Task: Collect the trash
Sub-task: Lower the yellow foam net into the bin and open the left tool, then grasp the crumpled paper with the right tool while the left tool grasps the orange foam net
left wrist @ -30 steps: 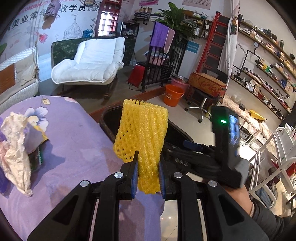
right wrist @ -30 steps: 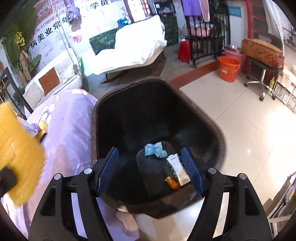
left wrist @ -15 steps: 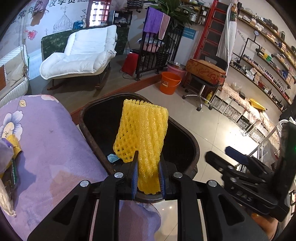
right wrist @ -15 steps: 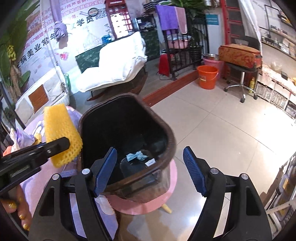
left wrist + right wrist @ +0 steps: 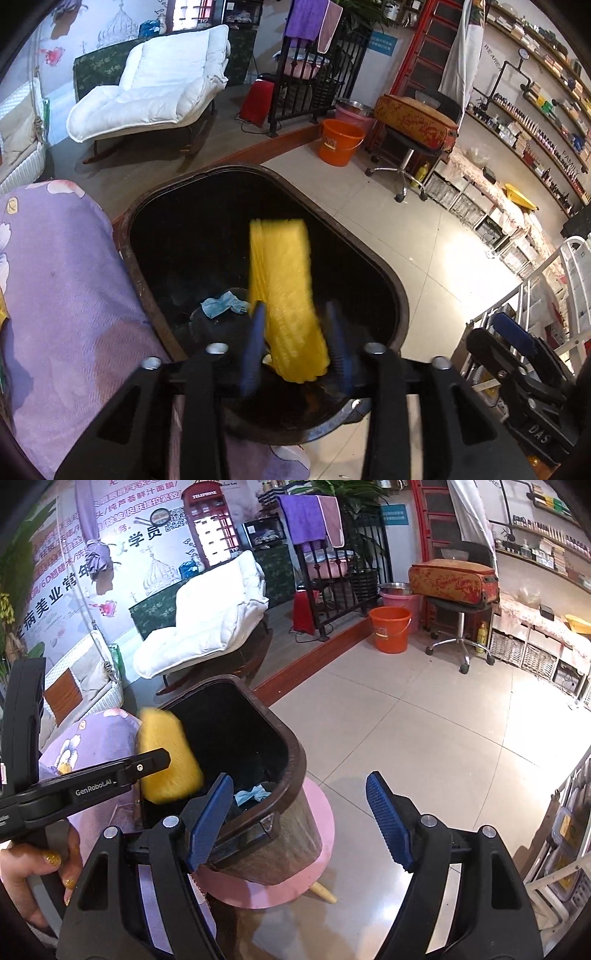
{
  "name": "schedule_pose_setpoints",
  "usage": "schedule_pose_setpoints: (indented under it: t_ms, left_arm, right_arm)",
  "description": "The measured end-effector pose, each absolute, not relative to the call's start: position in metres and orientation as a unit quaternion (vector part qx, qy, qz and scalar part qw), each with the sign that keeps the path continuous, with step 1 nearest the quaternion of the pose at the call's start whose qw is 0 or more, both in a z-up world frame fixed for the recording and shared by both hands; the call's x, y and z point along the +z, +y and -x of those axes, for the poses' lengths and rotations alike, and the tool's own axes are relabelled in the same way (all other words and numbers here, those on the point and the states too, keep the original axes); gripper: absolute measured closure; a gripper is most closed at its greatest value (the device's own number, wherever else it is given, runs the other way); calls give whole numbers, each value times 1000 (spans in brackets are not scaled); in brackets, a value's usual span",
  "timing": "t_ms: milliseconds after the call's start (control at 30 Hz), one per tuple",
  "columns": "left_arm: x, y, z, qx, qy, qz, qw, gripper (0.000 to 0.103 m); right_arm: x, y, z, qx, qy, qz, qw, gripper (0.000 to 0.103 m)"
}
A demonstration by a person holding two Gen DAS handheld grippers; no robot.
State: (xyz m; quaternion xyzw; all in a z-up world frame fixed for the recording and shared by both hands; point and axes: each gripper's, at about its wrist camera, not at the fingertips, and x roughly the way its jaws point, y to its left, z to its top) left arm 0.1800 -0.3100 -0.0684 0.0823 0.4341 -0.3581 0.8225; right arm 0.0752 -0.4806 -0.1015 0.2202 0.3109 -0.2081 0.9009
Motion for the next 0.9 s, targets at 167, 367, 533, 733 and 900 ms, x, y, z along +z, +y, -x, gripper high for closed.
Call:
schedule_pose_setpoints:
  t_ms: [167,367,533,733,900]
  left_arm:
    - [-68,-311,-180,-355,426,-90,827,27]
    - [-57,-297,-167,-352,406,-93,838,22]
    - [-41,-280,-144,-343,364,-115,858,18]
    - [-31,-244,-124,-313,339,-110,880,16]
    - [-25,-202,-118,-279,331,-87,897,15]
  right_arm:
    - [-102,-483,-72,-213,309,-223,900,28]
    - [-102,-481,-70,-216,305,-232,898,22]
    - [-102,-470,-76,-199,306,-232,901,22]
    - [-96,-444,-93,-152,311,-221,912,22]
    - [-91,-417,-107,-111,317,-207,919,22]
